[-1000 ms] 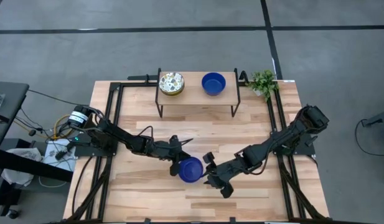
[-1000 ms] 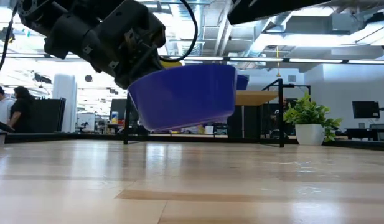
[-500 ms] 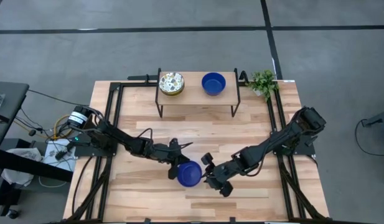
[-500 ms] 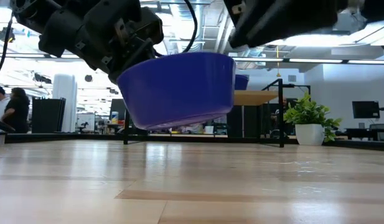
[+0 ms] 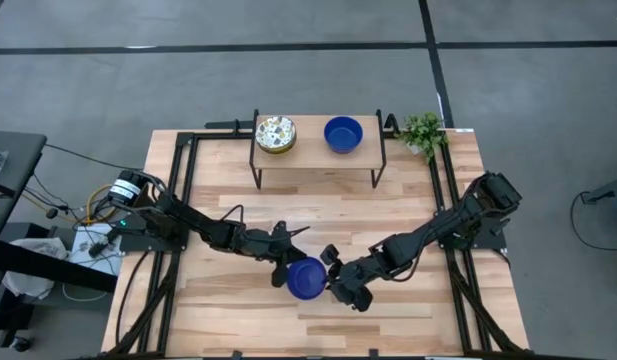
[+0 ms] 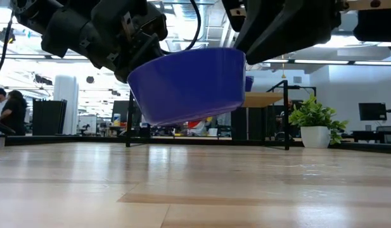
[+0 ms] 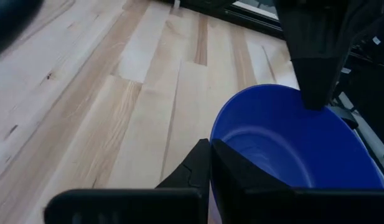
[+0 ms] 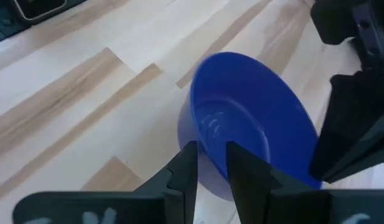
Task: Pick & Place Mini bowls
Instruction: Stack the blue bowl on top of the stacked blue bowls on the shelf
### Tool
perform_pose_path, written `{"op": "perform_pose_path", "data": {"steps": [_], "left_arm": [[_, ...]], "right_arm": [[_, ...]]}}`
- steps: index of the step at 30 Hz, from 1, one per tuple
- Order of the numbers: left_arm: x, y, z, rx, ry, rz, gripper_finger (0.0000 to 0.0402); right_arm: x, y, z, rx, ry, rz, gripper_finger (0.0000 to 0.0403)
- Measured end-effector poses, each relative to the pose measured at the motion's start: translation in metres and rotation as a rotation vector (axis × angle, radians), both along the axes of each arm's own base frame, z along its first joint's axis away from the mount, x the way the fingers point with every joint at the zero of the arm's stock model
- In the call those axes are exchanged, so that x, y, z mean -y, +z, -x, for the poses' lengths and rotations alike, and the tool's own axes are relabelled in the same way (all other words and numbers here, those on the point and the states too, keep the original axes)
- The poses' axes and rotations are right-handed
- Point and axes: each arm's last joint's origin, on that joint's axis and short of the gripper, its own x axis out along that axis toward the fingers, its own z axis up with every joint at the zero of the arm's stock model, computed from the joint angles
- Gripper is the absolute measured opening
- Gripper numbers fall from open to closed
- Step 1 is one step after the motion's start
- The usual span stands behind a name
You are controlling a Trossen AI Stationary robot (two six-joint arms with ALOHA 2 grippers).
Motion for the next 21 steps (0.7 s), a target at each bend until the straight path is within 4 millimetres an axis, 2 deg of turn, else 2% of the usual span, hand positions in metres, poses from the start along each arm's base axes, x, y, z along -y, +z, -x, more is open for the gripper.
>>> {"op": "perform_pose_path", "data": {"steps": [21], "left_arm": [[-0.0033, 0.0011, -0.0013, 0.004, 0.026, 0.067, 0.0009]], "right_arm": [[0.0006, 0.0006, -0.0013, 0.041, 0.188, 0.105, 0.0075]]}}
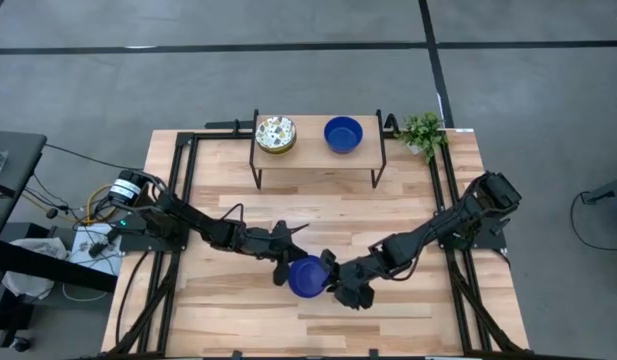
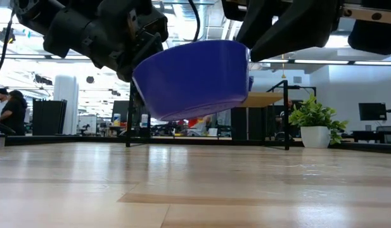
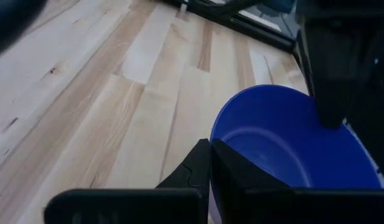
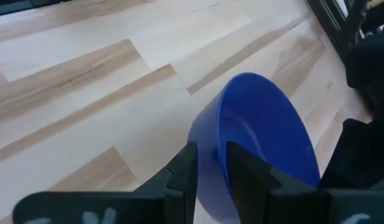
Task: Pick & Place Mini bowls
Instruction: Stack the blue bowl on top of the stacked blue bowls on the shelf
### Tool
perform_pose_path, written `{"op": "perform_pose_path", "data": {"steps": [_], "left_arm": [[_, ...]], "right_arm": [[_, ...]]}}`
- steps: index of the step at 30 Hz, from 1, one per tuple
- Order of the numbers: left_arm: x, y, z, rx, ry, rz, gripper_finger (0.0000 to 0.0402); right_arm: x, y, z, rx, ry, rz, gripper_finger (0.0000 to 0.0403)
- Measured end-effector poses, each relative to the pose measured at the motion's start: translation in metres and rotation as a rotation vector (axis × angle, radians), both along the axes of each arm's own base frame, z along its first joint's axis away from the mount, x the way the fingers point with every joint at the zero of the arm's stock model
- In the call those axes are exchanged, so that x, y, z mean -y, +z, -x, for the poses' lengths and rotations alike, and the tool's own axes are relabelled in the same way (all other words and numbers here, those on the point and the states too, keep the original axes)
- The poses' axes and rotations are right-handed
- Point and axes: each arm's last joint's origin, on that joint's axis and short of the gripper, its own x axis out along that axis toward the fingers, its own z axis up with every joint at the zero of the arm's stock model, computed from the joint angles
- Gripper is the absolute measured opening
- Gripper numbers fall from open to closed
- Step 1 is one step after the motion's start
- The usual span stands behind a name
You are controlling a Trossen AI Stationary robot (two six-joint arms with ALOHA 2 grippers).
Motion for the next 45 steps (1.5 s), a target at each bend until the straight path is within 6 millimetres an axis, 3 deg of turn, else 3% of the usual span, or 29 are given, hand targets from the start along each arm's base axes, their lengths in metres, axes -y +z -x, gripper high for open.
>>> {"op": "perform_pose_path", "data": {"steps": [13, 20, 25, 38, 45], "left_arm": [[-0.001, 0.003, -0.001, 0.021, 0.029, 0.106, 0.001], [-0.001, 0.005, -0.001, 0.041, 0.05, 0.103, 0.001], [-0.002, 0.005, -0.002, 0.055, 0.036, 0.01, 0.0015], [-0.002, 0.006, -0.002, 0.083, 0.004, -0.197, 0.0125], [-0.003, 0.002, 0.001, 0.031, -0.015, -0.265, 0.0142]], "right_arm": [[0.007, 0.0, -0.003, -0.005, -0.02, -0.003, 0.007], [0.007, 0.0, -0.003, -0.028, -0.045, -0.047, 0.0009], [0.007, -0.001, -0.003, -0.052, -0.033, -0.094, 0.0006], [0.004, -0.003, 0.001, -0.114, -0.111, -0.162, 0.0001], [0.001, -0.006, 0.008, -0.201, -0.19, -0.201, 0.0]]}}
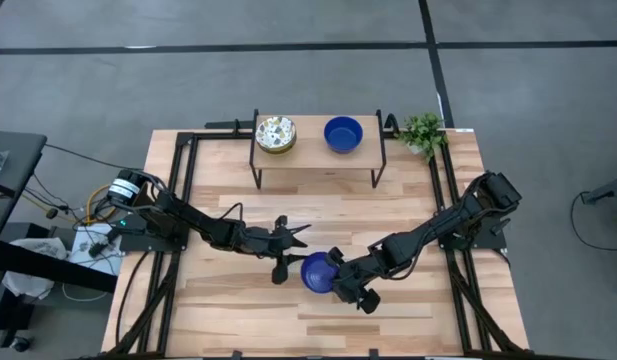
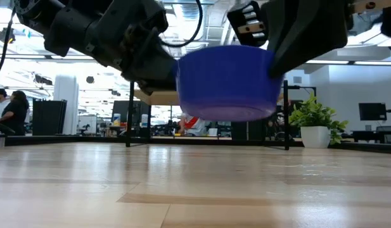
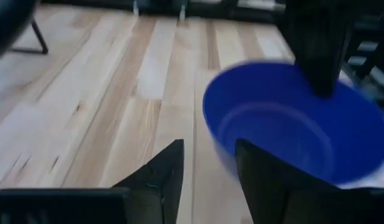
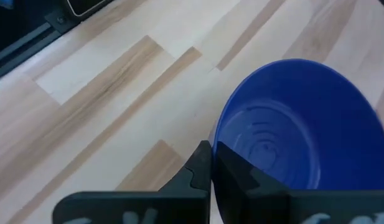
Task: Pick & Place Mini bowls
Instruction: Stack the blue bowl on top of the stacked blue bowls on the shelf
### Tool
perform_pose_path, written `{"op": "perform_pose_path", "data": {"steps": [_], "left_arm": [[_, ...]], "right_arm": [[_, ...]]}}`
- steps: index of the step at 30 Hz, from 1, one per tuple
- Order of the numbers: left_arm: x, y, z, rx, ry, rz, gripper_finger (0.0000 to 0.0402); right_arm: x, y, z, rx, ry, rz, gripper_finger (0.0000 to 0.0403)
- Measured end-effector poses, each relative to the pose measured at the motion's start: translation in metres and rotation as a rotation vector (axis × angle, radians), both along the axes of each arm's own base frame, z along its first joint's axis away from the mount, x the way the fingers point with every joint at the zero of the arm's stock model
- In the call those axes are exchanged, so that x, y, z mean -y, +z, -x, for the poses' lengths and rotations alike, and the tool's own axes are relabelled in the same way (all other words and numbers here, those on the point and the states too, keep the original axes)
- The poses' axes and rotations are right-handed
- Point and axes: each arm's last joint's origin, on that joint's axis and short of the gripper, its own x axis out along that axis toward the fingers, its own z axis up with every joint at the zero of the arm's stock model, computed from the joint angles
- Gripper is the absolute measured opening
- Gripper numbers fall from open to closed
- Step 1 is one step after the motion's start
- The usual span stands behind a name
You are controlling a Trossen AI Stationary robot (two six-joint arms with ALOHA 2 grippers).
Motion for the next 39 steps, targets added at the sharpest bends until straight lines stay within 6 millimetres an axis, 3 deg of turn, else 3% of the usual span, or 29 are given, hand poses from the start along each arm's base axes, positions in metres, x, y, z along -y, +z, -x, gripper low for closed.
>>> {"op": "perform_pose_path", "data": {"steps": [5, 11, 21, 25, 31, 35, 39], "left_arm": [[-0.004, 0.005, 0.011, -0.094, 0.006, -0.022, 0.0135], [-0.004, 0.02, 0.033, -0.068, -0.001, 0.041, 0.0134], [0.012, 0.009, 0.082, -0.068, -0.027, 0.125, 0.0131], [0.01, 0.011, 0.088, -0.024, 0.052, 0.052, 0.0131], [-0.001, 0.017, 0.084, 0.02, 0.064, 0.036, 0.0131], [-0.011, 0.019, 0.075, 0.062, 0.06, -0.011, 0.0131], [-0.02, 0.019, 0.065, 0.116, 0.107, 0.002, 0.0131]], "right_arm": [[-0.003, 0.004, 0.009, -0.074, -0.042, -0.017, 0.0], [-0.002, 0.022, 0.011, -0.178, -0.119, 0.018, 0.0], [0.005, 0.05, 0.006, -0.164, -0.231, 0.124, 0.0], [0.013, 0.076, 0.004, -0.09, -0.253, 0.074, 0.0], [0.047, 0.131, 0.022, 0.054, -0.322, 0.013, 0.0], [0.086, 0.164, 0.039, 0.195, -0.483, 0.039, 0.0], [0.13, 0.191, 0.042, 0.378, -0.671, -0.016, 0.0]]}}
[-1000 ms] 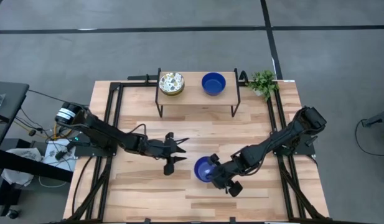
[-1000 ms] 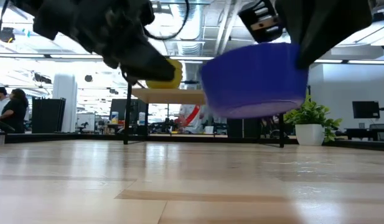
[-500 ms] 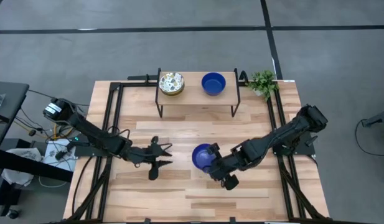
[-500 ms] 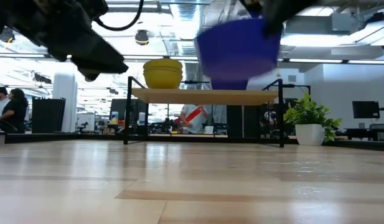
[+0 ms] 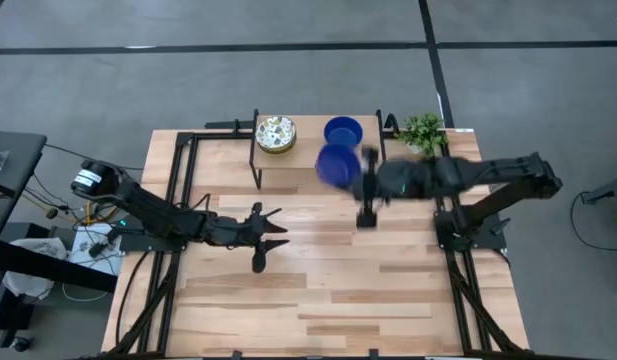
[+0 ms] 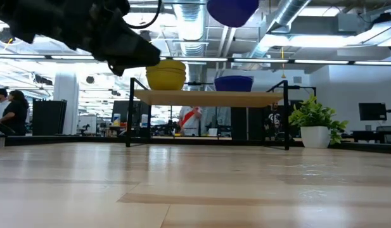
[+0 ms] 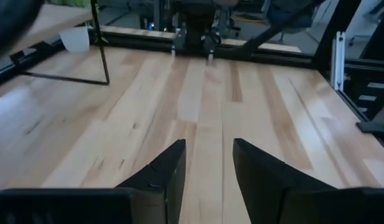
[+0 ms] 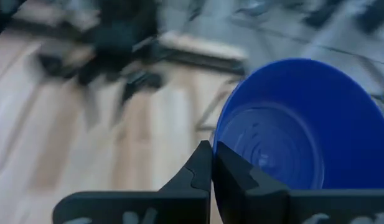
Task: Pick & Place Mini bowls
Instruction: Stack the blue bowl on top of the stacked blue bowls on the shelf
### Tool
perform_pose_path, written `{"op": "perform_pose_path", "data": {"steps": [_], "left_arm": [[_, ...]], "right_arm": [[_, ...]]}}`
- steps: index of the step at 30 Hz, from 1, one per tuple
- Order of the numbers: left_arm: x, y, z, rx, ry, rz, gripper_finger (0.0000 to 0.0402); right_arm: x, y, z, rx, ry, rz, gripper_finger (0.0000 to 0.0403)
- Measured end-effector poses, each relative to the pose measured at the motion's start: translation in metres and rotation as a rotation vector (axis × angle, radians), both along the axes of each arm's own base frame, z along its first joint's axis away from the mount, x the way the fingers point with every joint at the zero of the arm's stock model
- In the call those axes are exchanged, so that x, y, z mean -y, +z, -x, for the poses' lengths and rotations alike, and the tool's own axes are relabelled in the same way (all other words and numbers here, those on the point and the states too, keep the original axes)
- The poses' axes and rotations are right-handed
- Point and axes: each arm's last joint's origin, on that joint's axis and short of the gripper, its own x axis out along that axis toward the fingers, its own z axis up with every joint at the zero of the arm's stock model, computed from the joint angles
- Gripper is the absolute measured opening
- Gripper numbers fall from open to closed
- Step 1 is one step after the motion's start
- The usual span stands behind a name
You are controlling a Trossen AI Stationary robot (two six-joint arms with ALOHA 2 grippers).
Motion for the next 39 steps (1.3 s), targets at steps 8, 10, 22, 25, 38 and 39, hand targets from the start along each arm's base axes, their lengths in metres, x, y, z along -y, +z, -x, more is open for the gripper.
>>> {"op": "perform_pose_path", "data": {"steps": [8, 10, 22, 25, 38, 39], "left_arm": [[0.003, -0.01, -0.014, 0.053, 0.009, 0.092, 0.0131], [0.006, -0.016, -0.018, 0.048, 0.004, 0.095, 0.0131], [0.013, -0.024, -0.021, 0.034, -0.047, 0.185, 0.0131], [0.014, -0.023, -0.021, 0.039, -0.052, 0.187, 0.0131], [0.024, -0.023, -0.017, 0.037, -0.093, 0.185, 0.0131], [0.024, -0.023, -0.017, 0.037, -0.092, 0.185, 0.0131]], "right_arm": [[0.081, 0.001, -0.006, 0.014, -0.28, 0.001, 0.0], [0.099, -0.007, -0.01, -0.028, -0.346, -0.009, 0.0], [0.151, -0.042, -0.057, -0.209, -0.428, -0.065, 0.0], [0.152, -0.042, -0.062, -0.288, -0.396, -0.035, 0.0], [0.158, -0.04, -0.064, -0.344, -0.494, -0.146, 0.0], [0.16, -0.04, -0.063, -0.345, -0.513, -0.163, 0.0]]}}
